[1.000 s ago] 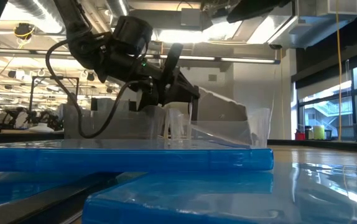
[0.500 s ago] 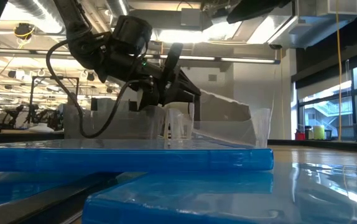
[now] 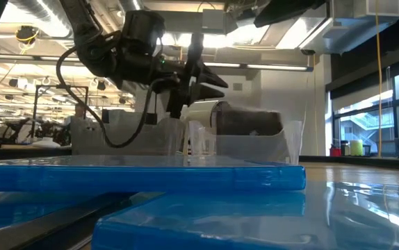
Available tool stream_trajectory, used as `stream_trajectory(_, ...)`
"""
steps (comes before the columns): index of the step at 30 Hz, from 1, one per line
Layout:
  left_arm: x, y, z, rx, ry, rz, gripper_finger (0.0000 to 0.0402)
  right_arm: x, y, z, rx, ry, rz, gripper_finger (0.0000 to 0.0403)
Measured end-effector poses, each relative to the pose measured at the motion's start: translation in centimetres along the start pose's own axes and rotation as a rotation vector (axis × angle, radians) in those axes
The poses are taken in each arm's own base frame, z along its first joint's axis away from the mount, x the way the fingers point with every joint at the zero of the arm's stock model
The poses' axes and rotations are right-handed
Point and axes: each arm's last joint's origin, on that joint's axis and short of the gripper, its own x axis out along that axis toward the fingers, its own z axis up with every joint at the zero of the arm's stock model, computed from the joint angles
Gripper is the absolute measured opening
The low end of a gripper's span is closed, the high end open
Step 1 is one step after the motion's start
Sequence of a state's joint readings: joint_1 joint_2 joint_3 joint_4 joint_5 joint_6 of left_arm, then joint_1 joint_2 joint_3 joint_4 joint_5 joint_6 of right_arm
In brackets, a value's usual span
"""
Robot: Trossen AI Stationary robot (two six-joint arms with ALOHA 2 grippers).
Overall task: Pick & place jewel cases by type
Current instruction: Put the top right black cd case into the transparent bin, then put the middle blue cd case into the black bin
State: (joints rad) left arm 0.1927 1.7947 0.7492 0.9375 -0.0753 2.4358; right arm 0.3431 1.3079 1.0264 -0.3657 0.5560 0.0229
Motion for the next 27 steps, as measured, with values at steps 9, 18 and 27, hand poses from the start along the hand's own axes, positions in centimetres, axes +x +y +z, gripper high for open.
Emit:
stream_trajectory(9,-0.2,0.9,-1.3,-0.308,0.279,-0.033,0.0098,0.0,0.0,-0.1,-0.004,0.006,0.0,0.0078)
stream_trajectory(18,-1.5,5.8,-0.1,-1.35,0.191,0.373,0.0101,0.0,0.0,-0.2,-0.012,0.021,0.014,0.0078)
stream_trajectory(27,-2.3,7.8,5.3,-1.758,-0.061,0.084,0.0104,0.6,0.9,-0.5,0.006,0.045,0.168,0.0078)
